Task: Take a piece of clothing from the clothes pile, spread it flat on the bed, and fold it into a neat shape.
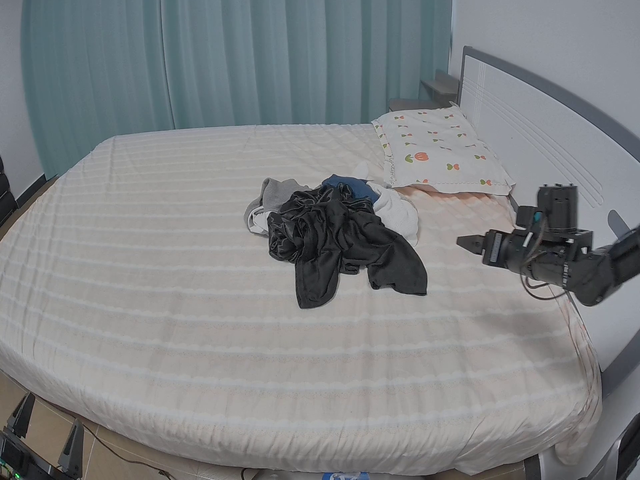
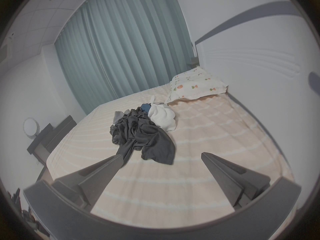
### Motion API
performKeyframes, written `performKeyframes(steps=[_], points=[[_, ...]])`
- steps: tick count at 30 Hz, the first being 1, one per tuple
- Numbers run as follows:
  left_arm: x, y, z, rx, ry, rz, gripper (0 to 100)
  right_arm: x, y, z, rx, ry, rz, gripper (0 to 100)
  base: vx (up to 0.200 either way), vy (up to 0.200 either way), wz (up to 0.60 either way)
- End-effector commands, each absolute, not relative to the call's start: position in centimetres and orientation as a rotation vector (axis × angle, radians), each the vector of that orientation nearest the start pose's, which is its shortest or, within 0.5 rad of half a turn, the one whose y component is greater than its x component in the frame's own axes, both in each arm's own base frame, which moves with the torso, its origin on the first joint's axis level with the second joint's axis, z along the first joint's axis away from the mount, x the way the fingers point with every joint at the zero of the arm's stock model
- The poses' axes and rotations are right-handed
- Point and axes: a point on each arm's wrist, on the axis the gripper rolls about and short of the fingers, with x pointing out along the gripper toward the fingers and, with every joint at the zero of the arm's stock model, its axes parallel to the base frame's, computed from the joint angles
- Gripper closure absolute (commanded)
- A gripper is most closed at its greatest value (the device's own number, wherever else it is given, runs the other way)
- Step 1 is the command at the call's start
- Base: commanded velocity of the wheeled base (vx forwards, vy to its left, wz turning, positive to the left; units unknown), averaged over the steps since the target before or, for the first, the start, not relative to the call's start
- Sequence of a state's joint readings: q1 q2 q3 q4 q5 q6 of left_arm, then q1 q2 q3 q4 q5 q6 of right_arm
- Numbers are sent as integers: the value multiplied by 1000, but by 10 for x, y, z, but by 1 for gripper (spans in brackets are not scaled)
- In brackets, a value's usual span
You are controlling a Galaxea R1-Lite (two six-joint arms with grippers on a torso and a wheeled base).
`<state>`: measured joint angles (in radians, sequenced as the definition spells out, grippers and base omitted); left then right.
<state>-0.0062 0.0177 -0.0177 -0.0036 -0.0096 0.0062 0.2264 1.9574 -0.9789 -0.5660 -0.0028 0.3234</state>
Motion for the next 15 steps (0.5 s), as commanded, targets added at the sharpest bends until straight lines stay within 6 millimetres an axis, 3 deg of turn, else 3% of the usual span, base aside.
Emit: performKeyframes(steps=[1,8,15], points=[[-23,0,76,6,-2,-14,0,460,140,11,343,568,131,0,0,0,0],[-23,0,76,6,1,-14,0,478,152,-4,338,581,120,0,0,0,0],[-23,0,76,6,1,-14,0,490,143,-13,342,590,90,0,0,0,0]])
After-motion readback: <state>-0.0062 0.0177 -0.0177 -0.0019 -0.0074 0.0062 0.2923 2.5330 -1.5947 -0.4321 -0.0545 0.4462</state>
